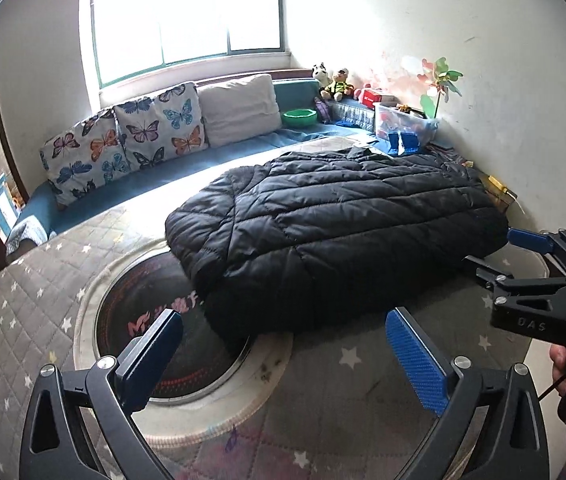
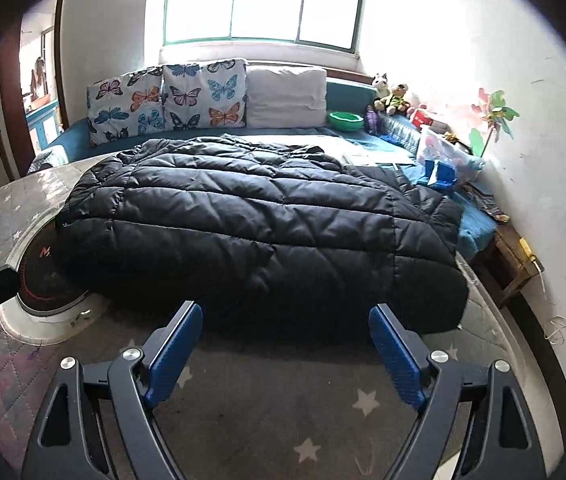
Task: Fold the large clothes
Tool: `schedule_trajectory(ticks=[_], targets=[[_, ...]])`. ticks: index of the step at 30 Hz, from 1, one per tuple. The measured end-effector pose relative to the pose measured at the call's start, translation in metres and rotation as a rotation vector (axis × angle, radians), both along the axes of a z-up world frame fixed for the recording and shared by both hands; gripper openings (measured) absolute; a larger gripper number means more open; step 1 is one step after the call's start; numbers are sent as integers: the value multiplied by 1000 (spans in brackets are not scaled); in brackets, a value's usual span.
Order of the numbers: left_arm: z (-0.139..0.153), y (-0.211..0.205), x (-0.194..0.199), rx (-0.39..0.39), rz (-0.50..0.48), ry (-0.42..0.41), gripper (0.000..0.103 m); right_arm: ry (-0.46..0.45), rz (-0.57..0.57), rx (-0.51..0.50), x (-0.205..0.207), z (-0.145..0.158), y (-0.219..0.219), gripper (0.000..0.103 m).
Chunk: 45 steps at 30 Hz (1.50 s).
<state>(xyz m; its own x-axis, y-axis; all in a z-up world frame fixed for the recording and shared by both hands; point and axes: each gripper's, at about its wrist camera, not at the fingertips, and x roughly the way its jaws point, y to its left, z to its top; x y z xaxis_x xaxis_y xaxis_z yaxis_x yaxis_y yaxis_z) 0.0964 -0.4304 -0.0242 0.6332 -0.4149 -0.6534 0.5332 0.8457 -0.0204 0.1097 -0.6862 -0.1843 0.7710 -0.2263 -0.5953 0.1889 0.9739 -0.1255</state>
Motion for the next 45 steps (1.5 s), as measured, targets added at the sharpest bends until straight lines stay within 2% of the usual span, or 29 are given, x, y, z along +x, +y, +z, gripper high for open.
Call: schedule_trajectory(ticks=[17, 28, 45], targets=[[-8, 40, -26, -38, 35, 21, 103, -31, -51, -12, -37, 6, 19, 93], [-17, 45, -38, -33, 40, 33, 103, -34, -63, -26, -45, 5, 24, 93], [-20, 50, -36, -36, 59, 43, 103, -43, -77, 16, -51, 3, 19, 93]])
